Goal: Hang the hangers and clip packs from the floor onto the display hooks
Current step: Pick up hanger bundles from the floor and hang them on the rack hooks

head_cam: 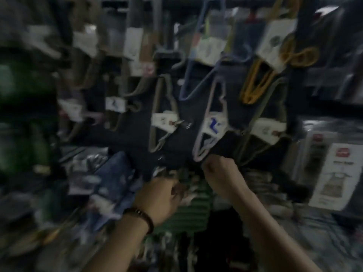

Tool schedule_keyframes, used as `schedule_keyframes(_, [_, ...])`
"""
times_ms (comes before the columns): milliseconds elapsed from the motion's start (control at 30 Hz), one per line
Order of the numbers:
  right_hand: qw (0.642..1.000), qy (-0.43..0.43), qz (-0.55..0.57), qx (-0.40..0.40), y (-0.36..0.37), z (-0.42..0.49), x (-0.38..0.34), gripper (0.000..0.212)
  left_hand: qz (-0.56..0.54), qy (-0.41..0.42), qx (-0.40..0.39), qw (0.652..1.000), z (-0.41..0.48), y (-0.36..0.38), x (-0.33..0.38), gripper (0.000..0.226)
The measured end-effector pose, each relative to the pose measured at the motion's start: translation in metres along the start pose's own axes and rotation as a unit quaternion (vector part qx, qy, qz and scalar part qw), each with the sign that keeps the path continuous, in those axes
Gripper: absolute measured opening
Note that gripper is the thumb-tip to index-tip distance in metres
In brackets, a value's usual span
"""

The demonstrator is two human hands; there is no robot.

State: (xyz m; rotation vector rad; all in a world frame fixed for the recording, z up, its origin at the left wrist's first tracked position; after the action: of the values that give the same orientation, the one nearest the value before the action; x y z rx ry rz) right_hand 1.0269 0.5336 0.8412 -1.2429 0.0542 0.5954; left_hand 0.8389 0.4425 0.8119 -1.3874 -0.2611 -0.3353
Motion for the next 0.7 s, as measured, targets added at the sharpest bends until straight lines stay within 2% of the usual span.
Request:
schedule_keyframes(100, [0.994,-0.064,0.028,-0.084,0.083,-0.053,-0.091,0.022,0.019,-0.081,-0.03,0.996,-0.099,0.003,-0.095,0.015])
schedule_keyframes(167, [0.983,-0.103,0.046,-0.146,0.14,-0.092,-0.149,0.022,0.014,-0.138,-0.048,0.989,-0.169,0.01,-0.151,0.021])
schedule_keyframes(333, [0.931,-0.197,0.098,-0.29,0.263,-0.197,-0.277,0.025,-0.064,-0.306,-0.058,0.948,-0.348,0.049,-0.282,0.033])
schedule_keyframes(433, [0.879,-0.236,0.108,-0.4,0.329,-0.265,-0.326,0.033,-0.149,-0.388,-0.088,0.905,-0.452,0.074,-0.324,0.027])
schedule_keyframes(533, [0.831,-0.253,0.098,-0.485,0.377,-0.313,-0.353,0.024,-0.176,-0.461,-0.103,0.863,-0.53,0.088,-0.349,0.009])
schedule_keyframes(700, [0.776,-0.277,0.066,-0.563,0.452,-0.322,-0.401,0.023,-0.166,-0.562,-0.084,0.806,-0.572,0.092,-0.398,0.015])
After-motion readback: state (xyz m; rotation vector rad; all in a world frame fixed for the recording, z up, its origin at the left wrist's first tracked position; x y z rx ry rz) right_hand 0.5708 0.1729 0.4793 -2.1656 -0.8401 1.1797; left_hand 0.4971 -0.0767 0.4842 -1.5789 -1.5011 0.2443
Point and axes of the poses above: each hand's wrist, its own z-axis towards the middle knuckle, its own y-axis out of the palm, x = y × z, the point moved 4 cm from there along z, towards the middle knuckle, and after that the axes turned 2 degrees about -y, right-handed, at the moved point
